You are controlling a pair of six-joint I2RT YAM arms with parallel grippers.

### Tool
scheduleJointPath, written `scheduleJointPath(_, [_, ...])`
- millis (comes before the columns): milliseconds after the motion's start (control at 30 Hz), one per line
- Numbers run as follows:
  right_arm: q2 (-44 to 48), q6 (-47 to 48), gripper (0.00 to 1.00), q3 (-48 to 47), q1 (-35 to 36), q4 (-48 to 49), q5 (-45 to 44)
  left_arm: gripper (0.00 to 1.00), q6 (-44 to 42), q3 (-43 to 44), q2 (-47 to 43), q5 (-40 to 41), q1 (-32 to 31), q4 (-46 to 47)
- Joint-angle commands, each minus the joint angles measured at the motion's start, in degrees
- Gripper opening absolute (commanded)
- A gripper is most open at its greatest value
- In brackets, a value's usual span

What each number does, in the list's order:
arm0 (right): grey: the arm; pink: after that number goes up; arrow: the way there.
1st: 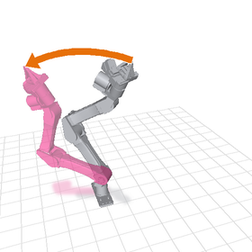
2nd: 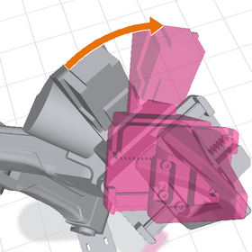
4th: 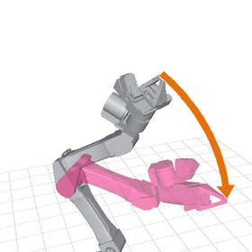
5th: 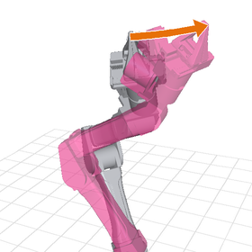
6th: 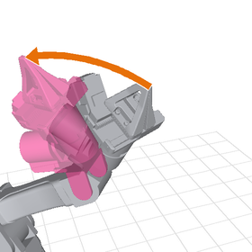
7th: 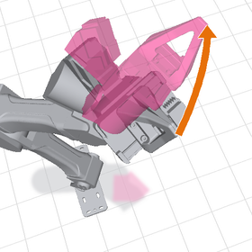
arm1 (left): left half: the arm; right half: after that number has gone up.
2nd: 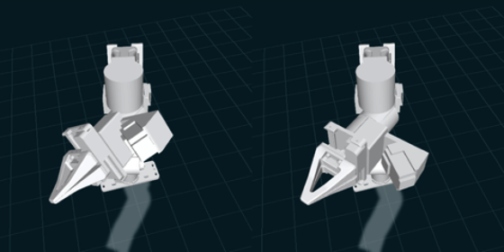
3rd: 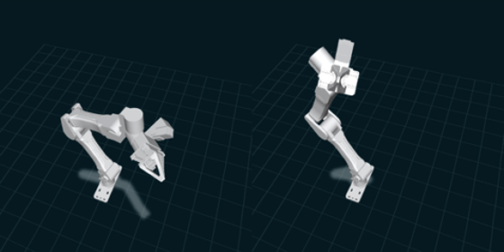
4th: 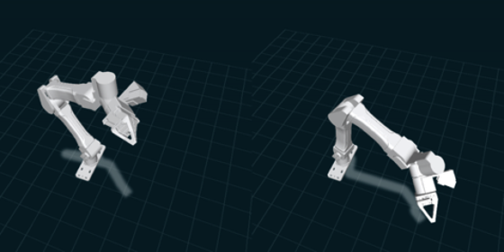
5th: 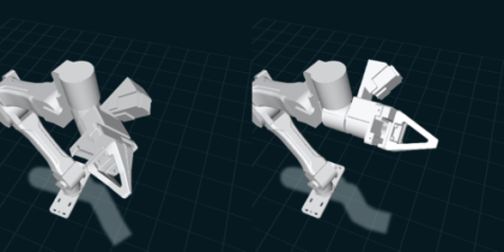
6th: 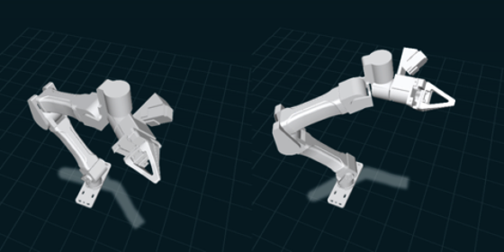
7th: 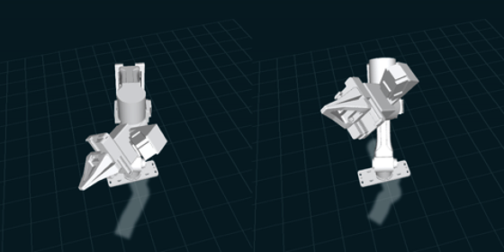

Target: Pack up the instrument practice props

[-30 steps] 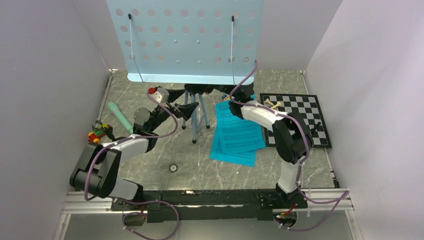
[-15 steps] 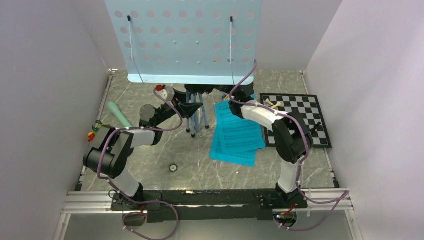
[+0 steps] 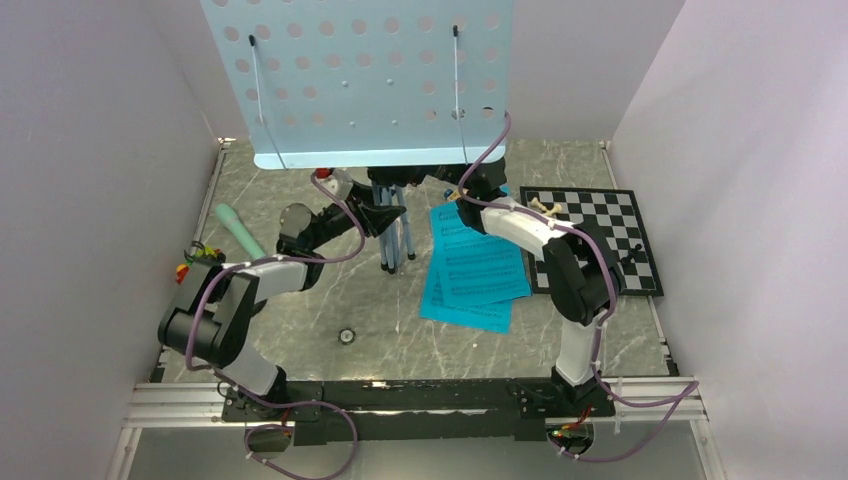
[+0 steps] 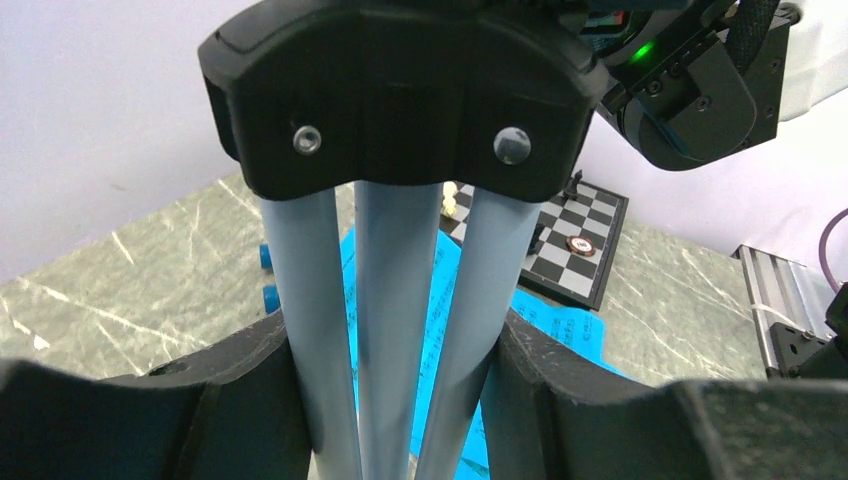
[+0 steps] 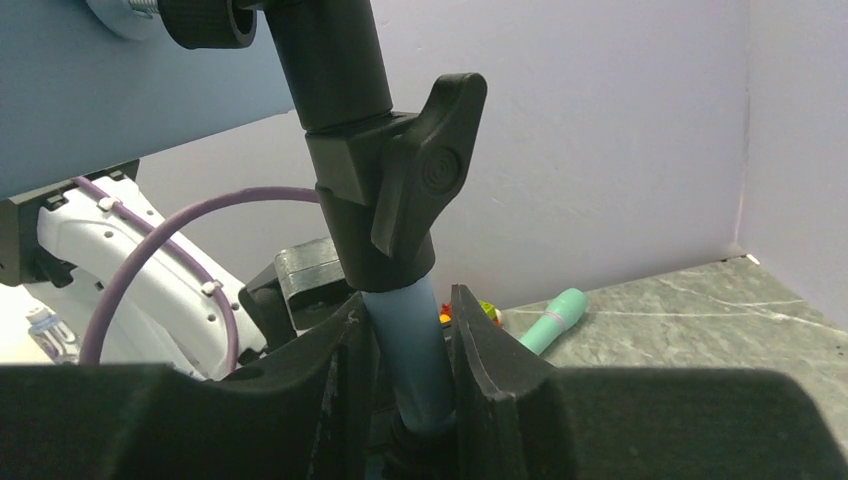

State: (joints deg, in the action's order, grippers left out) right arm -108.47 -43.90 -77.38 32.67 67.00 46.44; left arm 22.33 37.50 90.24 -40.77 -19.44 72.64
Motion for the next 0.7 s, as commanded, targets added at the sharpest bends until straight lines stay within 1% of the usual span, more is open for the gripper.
scheduleJointPath(0, [-0.83,-8.69,0.0,-3.38,0.76,0.46,0.43,0.0,-4.05,1.97,-9.59,5.62,0.46,-8.08])
scheduleJointPath(133, [0.21,-12.39,0.0,-5.95,1.31,-0.07,-0.99,0.0,-6.1,1.91,-17.48,8.64,0.46,-15.03])
scheduleJointPath(267, [1.42,-15.6,0.0,-7.21,2.01,-0.76,-2.18,0.0,-6.33,1.75,-23.71,9.19,0.46,-19.74])
scheduleJointPath(367, [2.08,-18.83,0.0,-7.32,2.9,0.49,-2.74,0.0,-4.86,0.74,-27.14,8.76,0.47,-21.23])
scheduleJointPath(433, [3.12,-19.16,0.0,-6.83,3.71,0.59,-2.83,0.0,-3.8,-0.55,-29.23,9.04,0.46,-21.58])
scheduleJointPath(533, [5.38,-17.76,0.0,-5.93,5.28,-2.04,-3.35,0.0,-1.45,-2.93,-31.96,9.88,0.38,-22.15])
scheduleJointPath(667, [7.58,-18.34,0.0,-4.72,6.87,-4.71,-4.16,0.0,1.99,-5.12,-35.41,11.16,-0.38,-23.81])
